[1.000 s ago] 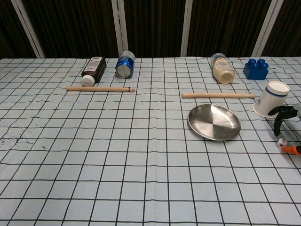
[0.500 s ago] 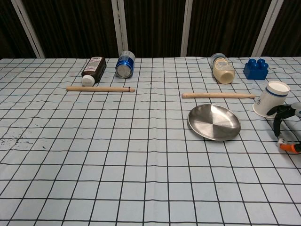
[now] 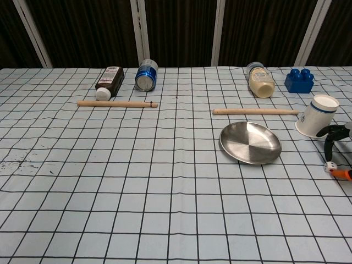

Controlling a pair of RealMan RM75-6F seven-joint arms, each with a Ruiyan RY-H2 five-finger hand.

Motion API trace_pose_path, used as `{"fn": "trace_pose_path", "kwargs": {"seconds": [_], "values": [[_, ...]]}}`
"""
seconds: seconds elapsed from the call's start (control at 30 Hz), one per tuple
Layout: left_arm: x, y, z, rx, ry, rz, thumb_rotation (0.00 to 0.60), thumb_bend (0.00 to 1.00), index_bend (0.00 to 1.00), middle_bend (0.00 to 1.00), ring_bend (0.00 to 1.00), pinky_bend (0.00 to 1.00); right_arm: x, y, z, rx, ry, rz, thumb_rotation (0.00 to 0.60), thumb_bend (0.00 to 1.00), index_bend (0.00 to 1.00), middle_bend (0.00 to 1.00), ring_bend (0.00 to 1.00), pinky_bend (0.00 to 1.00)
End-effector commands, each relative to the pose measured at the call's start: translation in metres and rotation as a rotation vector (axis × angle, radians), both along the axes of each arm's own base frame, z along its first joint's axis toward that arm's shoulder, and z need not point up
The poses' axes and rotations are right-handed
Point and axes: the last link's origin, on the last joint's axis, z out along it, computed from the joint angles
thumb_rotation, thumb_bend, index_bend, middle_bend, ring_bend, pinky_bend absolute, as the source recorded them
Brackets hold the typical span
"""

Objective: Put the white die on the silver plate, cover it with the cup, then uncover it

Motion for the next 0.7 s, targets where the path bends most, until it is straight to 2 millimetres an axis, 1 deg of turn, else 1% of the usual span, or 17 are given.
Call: {"fn": "trace_pose_path", "kwargs": {"seconds": [0.03,0.2,0.4,0.7], "values": [[0.0,0.0003,-0.0006,-0.001,0.002,0.001,0.6,0.47,0.24,0.0,0.0,0.1,0.0,-0.0005,0.0002,-0.001,0.0,0.001,0.6,0.3,0.54,0.17,0.13,0.0],[0.0001,0.0004,-0.0009,0.0,0.003,0.001,0.6,0.47,0.24,0.0,0.0,0.1,0.0006,-0.0012,0.0002,-0.001,-0.001,0.003,0.6,0.32,0.56,0.18,0.13,0.0],[-0.0002,0.0006,-0.0009,0.0,0.004,0.001,0.6,0.47,0.25,0.0,0.0,0.1,0.0006,-0.0015,0.0007,-0.004,-0.003,0.003,0.6,0.33,0.62,0.19,0.13,0.0],[-0.0001,0.0002,-0.0006,0.002,0.004,0.001,0.6,0.47,0.25,0.0,0.0,0.1,-0.0003,0.0001,0.001,-0.004,-0.005,0.002,0.6,0.36,0.63,0.19,0.13,0.0]]}}
